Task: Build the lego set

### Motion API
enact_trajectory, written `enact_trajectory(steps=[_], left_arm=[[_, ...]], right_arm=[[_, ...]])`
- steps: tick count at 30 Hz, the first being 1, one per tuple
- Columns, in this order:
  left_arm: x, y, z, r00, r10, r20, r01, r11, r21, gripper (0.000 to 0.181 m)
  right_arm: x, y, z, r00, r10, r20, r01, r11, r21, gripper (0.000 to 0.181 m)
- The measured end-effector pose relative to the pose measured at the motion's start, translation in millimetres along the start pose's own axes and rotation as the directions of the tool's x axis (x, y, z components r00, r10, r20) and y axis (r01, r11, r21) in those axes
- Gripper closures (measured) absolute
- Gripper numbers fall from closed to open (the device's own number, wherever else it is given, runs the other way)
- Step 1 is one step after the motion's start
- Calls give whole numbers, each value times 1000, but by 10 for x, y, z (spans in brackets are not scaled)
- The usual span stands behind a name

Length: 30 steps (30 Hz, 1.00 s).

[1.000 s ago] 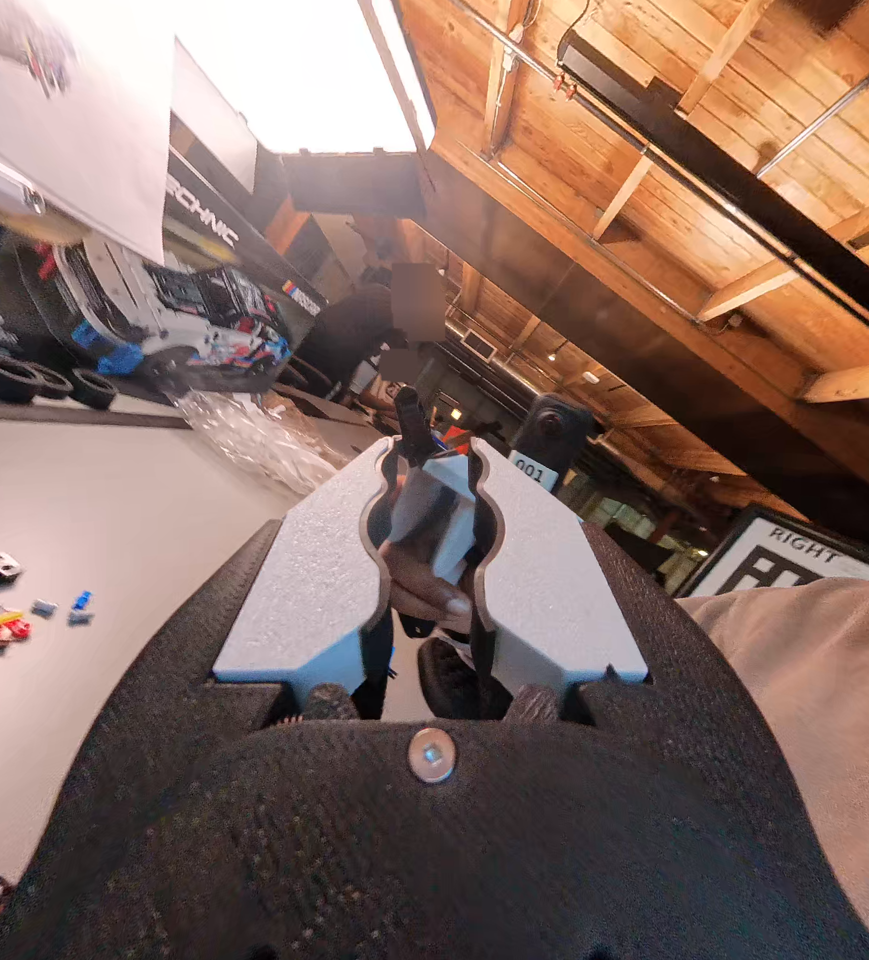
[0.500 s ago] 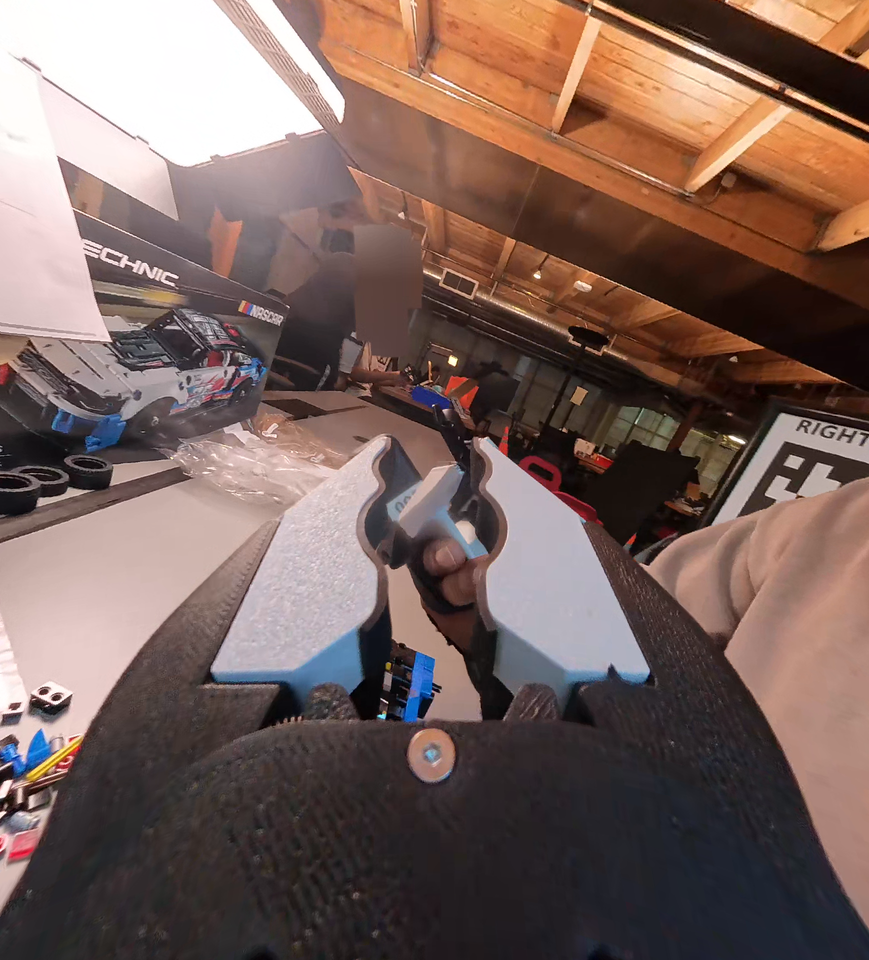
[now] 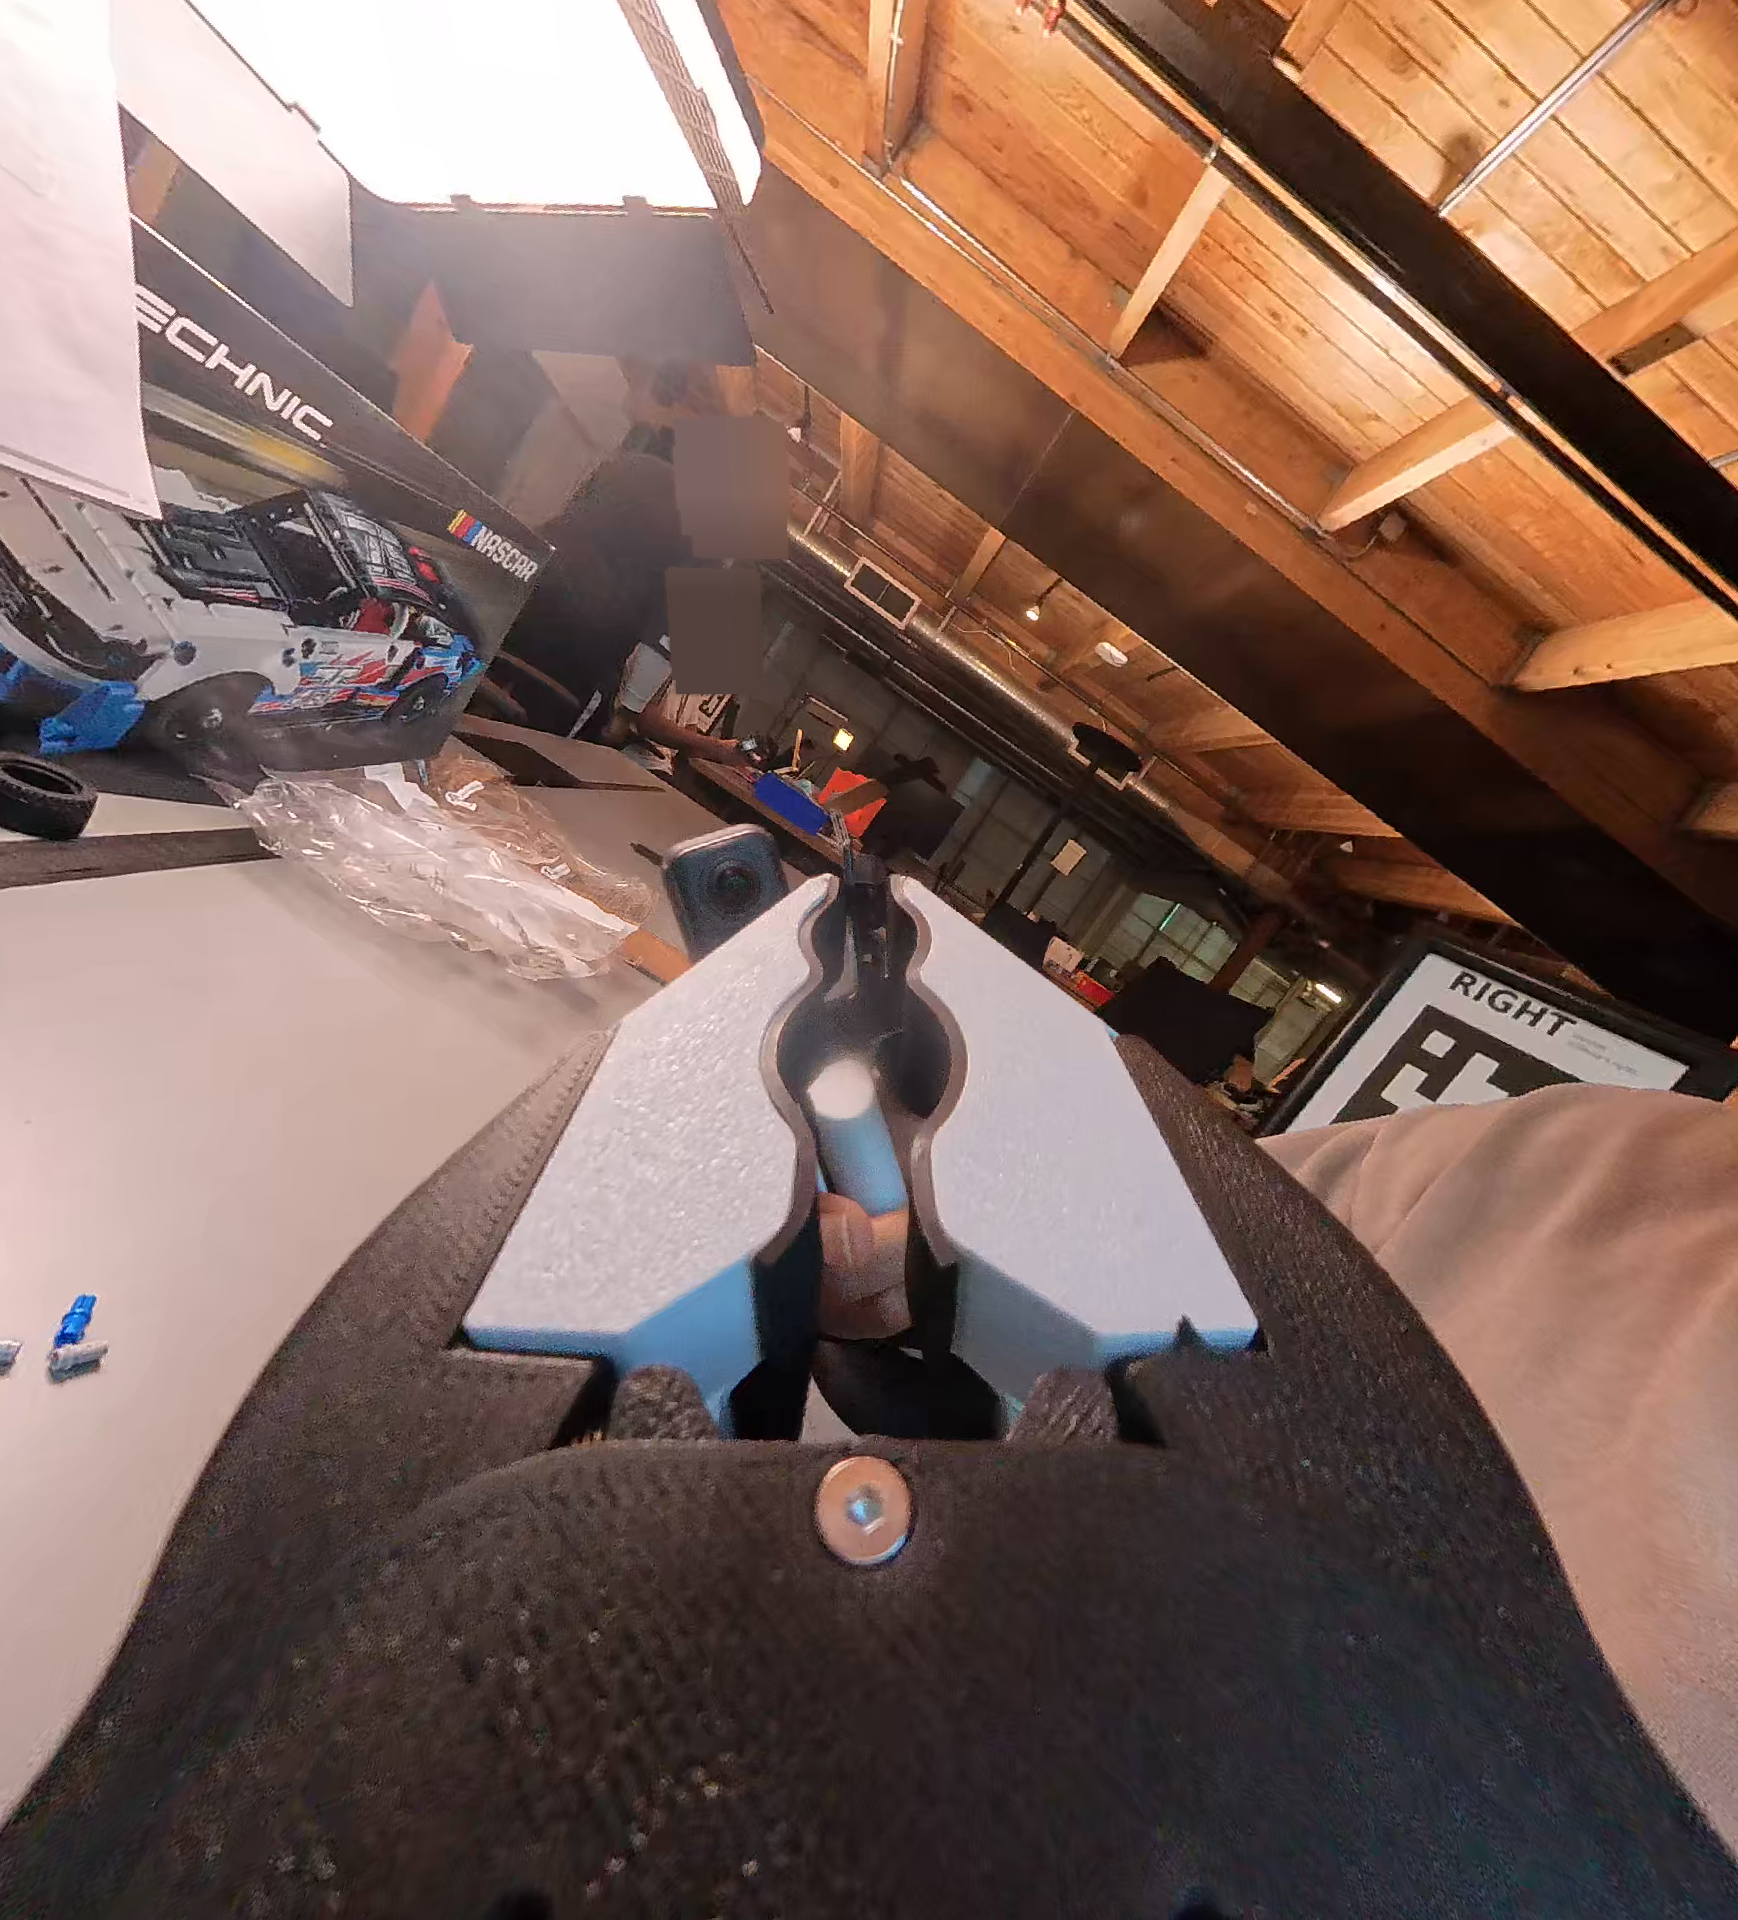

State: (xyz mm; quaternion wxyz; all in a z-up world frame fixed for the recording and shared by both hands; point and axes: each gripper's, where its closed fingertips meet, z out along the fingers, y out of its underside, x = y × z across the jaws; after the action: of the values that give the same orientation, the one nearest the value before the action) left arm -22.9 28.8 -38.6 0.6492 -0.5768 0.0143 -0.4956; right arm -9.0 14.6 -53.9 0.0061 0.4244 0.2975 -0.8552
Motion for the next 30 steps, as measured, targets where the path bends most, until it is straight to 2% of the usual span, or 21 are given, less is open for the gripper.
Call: enact_trajectory(steps=[1, 4, 7, 9, 12, 17, 19, 21, 23, 25, 27, 30], left_arm=[[-13, -1, -10, 1000, -13, 1, 13, 1000, 3, 177], [-41, 16, -22, 1000, -19, 8, 19, 1000, -2, 177], [-39, 43, -10, 1000, -5, 10, 5, 1000, -15, 177], [-37, 74, -2, 1000, 12, 15, -12, 1000, -26, 177], [-35, 129, 10, 999, 38, 26, -37, 998, -41, 177], [-17, 188, 8, 996, 80, 30, -78, 995, -57, 177], [-16, 231, -8, 989, 138, 47, -134, 988, -81, 176], [-37, 226, -95, 971, 221, 90, -212, 972, -96, 167], [-53, 193, -260, 945, 296, 137, -281, 952, -119, 165], [-105, 140, -500, 900, 376, 218, -351, 925, -147, 165], [-186, 102, -782, 832, 456, 317, -417, 890, -185, 164], [-321, 161, -1160, 723, 537, 436, -465, 844, -268, 164]], right_arm=[[41, 18, -14, 996, -72, -47, 71, 997, -31, 148], [104, 12, -50, 946, -282, -157, 269, 958, -103, 151], [112, -40, -74, 884, -412, -220, 389, 910, -142, 154], [108, -62, -93, 854, -461, -241, 434, 887, -158, 156], [113, -48, -112, 795, -546, -265, 506, 837, -209, 176], [103, -9, -151, 734, -624, -268, 557, 779, -289, 177], [86, 4, -196, 727, -637, -257, 558, 766, -320, 177], [57, -36, -308, 699, -662, -271, 563, 743, -361, 176], [85, -103, -557, 648, -688, -327, 548, 719, -427, 176], [236, -161, -984, 566, -696, -442, 474, 714, -516, 176], [392, -103, -1503, 501, -677, -539, 338, 726, -599, 177], [507, 113, -2165, 453, -624, -637, 119, 750, -650, 176]])
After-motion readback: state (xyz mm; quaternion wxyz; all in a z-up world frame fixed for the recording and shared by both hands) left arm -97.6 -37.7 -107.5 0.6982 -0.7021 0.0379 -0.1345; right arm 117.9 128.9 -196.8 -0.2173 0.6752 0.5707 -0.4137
